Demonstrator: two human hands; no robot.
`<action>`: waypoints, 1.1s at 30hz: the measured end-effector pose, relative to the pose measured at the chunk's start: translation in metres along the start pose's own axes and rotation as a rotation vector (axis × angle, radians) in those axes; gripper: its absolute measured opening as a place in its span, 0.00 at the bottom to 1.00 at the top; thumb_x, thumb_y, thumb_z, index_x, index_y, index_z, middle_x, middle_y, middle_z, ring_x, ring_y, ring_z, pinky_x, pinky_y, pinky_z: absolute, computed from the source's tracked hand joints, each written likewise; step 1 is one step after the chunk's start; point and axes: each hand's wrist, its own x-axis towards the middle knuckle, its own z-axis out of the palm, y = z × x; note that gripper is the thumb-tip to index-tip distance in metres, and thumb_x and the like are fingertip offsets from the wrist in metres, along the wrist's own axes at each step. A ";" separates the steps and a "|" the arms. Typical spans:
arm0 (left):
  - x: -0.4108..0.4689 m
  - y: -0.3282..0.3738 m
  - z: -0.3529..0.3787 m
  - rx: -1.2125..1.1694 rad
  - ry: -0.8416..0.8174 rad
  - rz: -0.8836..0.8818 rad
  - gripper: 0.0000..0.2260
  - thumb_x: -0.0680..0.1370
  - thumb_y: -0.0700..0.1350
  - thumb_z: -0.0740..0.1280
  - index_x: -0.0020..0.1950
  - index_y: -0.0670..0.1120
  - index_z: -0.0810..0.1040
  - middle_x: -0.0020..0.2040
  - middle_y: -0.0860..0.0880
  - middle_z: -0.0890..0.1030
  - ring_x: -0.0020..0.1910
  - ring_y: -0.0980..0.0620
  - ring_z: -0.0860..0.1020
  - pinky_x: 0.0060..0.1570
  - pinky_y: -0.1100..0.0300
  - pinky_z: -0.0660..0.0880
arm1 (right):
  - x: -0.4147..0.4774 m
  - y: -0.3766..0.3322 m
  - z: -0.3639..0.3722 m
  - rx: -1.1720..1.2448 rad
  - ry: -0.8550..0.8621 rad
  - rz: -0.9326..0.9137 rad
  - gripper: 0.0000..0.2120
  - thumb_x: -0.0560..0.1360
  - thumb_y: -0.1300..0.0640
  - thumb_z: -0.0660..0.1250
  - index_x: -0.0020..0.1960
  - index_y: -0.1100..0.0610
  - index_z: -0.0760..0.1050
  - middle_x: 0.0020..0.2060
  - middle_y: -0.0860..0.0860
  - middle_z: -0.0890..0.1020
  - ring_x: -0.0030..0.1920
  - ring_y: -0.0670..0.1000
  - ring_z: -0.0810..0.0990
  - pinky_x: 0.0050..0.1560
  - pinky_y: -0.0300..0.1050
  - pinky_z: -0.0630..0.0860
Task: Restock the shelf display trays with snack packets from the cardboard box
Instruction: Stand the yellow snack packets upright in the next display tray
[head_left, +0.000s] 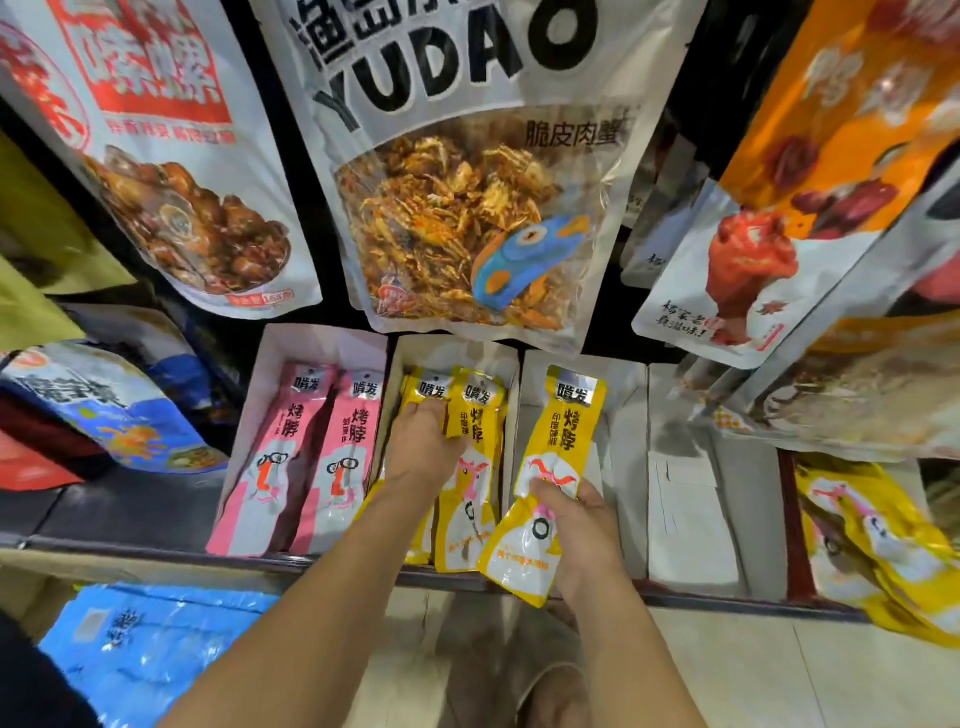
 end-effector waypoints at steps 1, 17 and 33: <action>0.001 -0.004 -0.008 -0.010 0.028 0.002 0.25 0.72 0.48 0.77 0.67 0.44 0.76 0.61 0.43 0.77 0.60 0.42 0.77 0.59 0.51 0.75 | -0.001 -0.002 0.004 -0.018 0.000 -0.008 0.09 0.74 0.61 0.74 0.53 0.54 0.83 0.43 0.55 0.88 0.42 0.57 0.87 0.48 0.59 0.84; -0.020 -0.107 -0.048 -0.294 0.023 -0.196 0.08 0.78 0.45 0.68 0.44 0.45 0.85 0.32 0.47 0.81 0.34 0.50 0.77 0.39 0.56 0.75 | 0.012 0.036 0.109 -0.319 -0.050 -0.059 0.05 0.72 0.58 0.76 0.47 0.53 0.84 0.43 0.50 0.88 0.45 0.52 0.87 0.51 0.53 0.84; -0.023 -0.120 -0.059 -0.239 -0.127 -0.131 0.14 0.81 0.48 0.65 0.65 0.47 0.79 0.60 0.50 0.83 0.58 0.52 0.80 0.60 0.63 0.73 | 0.019 0.049 0.158 -0.930 0.083 -0.241 0.19 0.75 0.48 0.74 0.58 0.60 0.75 0.47 0.54 0.82 0.46 0.55 0.79 0.42 0.43 0.69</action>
